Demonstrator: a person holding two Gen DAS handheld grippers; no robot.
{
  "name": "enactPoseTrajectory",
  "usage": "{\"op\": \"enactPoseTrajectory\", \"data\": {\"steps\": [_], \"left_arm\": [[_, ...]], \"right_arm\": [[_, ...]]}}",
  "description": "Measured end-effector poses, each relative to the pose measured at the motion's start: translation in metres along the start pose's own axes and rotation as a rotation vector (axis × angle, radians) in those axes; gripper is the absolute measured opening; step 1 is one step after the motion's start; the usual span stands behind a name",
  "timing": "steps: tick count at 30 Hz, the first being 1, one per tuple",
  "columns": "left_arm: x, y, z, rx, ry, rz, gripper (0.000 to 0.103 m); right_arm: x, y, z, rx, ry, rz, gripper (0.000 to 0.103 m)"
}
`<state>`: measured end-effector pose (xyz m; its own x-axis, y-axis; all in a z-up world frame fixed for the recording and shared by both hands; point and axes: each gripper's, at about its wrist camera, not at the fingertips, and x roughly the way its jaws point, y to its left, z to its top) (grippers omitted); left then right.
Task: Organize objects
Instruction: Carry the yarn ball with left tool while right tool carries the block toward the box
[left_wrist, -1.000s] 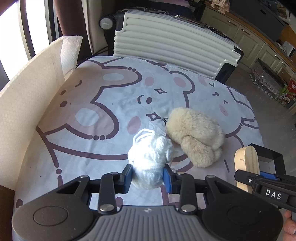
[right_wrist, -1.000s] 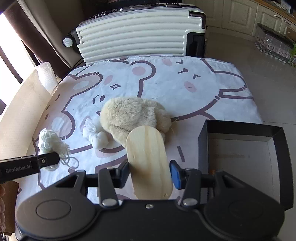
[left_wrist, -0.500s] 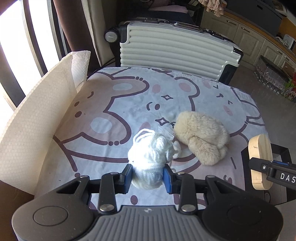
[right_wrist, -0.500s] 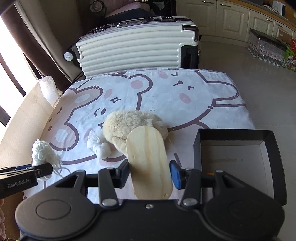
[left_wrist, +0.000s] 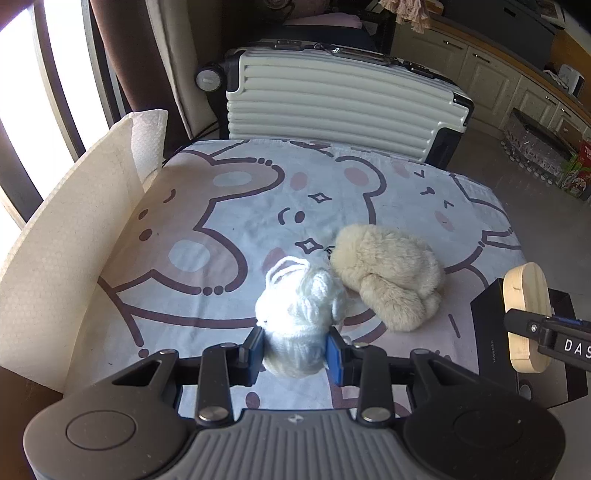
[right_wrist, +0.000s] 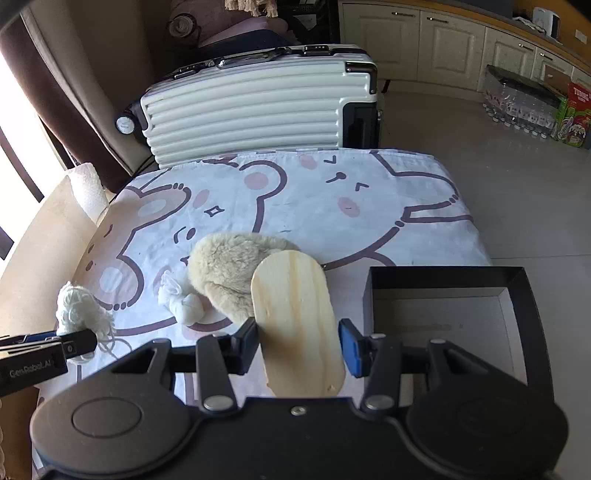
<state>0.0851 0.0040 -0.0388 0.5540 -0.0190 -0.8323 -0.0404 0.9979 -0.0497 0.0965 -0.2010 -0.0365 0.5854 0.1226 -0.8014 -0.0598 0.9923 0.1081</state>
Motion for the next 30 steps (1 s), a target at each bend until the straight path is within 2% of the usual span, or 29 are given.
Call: {"op": "enactPoseTrajectory", "data": {"steps": [17, 30], "left_arm": [[0.008, -0.075, 0.003, 0.086, 0.007, -0.115, 0.036], [0.009, -0.108, 0.002, 0.107, 0.004, -0.197, 0.036]], "right_arm": [[-0.013, -0.080, -0.005, 0.083, -0.016, -0.090, 0.047], [-0.010, -0.120, -0.013, 0.149, -0.013, -0.132, 0.047]]}}
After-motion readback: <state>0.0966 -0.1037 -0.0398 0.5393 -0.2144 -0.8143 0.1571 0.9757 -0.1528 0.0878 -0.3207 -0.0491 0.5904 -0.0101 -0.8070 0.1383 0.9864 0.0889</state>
